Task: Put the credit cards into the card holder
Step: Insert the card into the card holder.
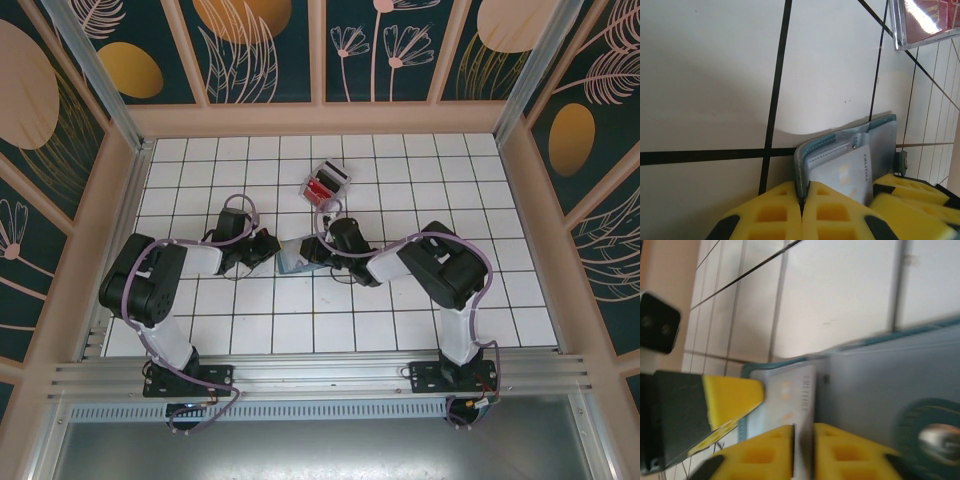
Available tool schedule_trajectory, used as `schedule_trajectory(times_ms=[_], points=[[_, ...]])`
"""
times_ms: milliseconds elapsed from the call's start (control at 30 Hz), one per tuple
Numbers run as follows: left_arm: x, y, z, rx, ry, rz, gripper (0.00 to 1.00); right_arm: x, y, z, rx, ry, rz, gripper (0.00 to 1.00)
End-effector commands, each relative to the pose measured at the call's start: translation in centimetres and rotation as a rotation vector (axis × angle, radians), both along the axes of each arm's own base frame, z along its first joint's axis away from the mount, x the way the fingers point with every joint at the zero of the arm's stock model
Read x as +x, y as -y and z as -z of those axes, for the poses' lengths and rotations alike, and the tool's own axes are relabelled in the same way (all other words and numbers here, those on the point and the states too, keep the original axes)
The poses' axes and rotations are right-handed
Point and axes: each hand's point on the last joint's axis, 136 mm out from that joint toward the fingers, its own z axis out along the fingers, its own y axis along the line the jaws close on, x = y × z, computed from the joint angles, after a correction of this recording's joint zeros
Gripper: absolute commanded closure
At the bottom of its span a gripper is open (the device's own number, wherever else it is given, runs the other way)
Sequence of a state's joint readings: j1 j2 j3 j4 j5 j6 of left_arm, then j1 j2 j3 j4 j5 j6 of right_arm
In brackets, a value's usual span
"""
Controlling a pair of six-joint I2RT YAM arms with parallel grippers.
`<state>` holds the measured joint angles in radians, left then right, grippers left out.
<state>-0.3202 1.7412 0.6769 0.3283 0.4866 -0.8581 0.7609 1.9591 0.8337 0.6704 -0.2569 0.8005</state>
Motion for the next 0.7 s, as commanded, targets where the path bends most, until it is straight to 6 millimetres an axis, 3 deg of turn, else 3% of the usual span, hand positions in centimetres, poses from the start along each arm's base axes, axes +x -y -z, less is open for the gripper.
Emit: schedule_trajectory(times_ms=[0,100,233,467,667], points=[[-0.9,0.3,0.0,0.001,-0.014,0.026,0.98,-0.4,0.8,1.4,-0.163,-0.016,-0.047,0.68],[-0.8,0.3,-0.1,0.005,-0.008,0.023,0.97,0.6,2.5,0.2,-0.241,0.014,-0.039,0.61],[-0.7,0.3,-0.2,0.009,-0.007,0.026,0.95,1.1,3.5,-0.6,-0.331,0.025,-0.076,0.6],[-1.1,0.0,0.2,0.022,-0.024,0.023,0.74,0.5,1.3,-0.3,-0.299,0.008,-0.161,0.66],[-1.3,0.0,0.4,0.021,-0.029,0.024,0.69,0.0,-0.2,-1.0,-0.377,0.059,-0.196,0.73]])
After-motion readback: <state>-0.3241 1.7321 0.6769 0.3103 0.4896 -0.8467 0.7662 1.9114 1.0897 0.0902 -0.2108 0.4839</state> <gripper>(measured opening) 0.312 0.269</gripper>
